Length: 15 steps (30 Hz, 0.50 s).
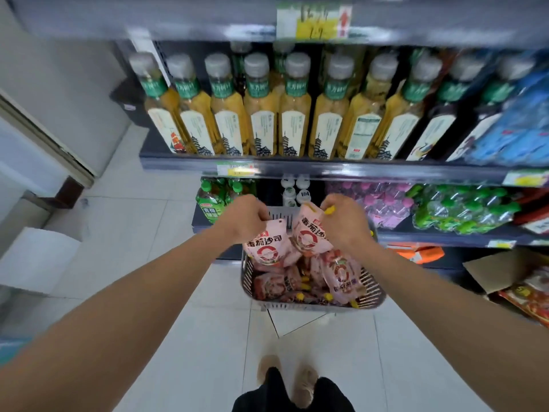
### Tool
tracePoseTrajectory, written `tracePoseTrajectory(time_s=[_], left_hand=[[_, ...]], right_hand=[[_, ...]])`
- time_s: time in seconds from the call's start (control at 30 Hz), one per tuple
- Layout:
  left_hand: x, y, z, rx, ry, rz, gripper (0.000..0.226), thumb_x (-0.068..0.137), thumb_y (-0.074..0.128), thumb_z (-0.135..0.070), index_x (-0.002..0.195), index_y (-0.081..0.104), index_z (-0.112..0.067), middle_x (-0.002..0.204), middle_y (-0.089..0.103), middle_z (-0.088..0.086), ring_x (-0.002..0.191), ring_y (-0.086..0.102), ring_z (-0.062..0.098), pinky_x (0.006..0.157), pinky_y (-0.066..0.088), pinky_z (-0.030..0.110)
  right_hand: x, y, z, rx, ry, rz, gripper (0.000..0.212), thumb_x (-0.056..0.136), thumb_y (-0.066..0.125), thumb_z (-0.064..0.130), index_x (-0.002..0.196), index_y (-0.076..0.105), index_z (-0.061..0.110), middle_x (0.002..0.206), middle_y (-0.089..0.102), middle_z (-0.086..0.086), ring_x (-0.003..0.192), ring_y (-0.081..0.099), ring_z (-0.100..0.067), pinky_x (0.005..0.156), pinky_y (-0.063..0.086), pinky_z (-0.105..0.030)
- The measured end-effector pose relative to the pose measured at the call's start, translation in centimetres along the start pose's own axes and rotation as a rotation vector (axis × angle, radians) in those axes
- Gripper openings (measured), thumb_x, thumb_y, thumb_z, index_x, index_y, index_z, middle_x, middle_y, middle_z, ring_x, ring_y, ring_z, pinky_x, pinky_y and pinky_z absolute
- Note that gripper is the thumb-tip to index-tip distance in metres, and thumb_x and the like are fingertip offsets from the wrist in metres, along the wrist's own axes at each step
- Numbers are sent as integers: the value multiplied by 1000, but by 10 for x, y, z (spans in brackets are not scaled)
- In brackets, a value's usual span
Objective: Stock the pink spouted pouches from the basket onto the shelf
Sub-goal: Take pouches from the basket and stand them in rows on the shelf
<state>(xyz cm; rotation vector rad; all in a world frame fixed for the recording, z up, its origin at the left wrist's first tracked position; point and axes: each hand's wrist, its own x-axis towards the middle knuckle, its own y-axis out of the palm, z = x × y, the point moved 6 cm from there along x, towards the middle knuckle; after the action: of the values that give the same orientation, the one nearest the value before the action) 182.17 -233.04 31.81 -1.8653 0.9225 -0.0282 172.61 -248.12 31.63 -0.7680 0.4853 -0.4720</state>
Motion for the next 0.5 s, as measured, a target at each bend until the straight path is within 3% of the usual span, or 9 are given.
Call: tracePoseTrajectory(time_s=[0.1, 0.2, 0.5], left_hand=[[-25, -51, -35, 13, 54, -96, 17, 84, 56, -1, 84, 73, -5, 75, 62, 3, 65, 54, 15, 50, 37, 18], [-53, -114, -73, 59, 124, -247, 16, 84, 58, -6, 86, 73, -8, 81, 66, 3, 70, 56, 15, 61, 41, 23], [-135, -264, -150, 172, 238, -640, 13, 83, 60, -6, 86, 72, -7, 82, 65, 4, 79, 58, 20, 70, 40, 25]], right_hand=[[-13, -53, 45, 63, -125, -117, 23, 83, 47, -5, 90, 56, 16, 77, 55, -6, 69, 53, -27, 56, 41, -32], [-29, -115, 99, 123, -276, -238, 19, 88, 52, 1, 102, 52, 14, 72, 49, 1, 66, 48, -19, 58, 42, -33], [-68, -244, 210, 373, -564, -453, 16, 87, 62, 17, 101, 55, 17, 95, 65, -4, 92, 63, -24, 82, 54, -46]])
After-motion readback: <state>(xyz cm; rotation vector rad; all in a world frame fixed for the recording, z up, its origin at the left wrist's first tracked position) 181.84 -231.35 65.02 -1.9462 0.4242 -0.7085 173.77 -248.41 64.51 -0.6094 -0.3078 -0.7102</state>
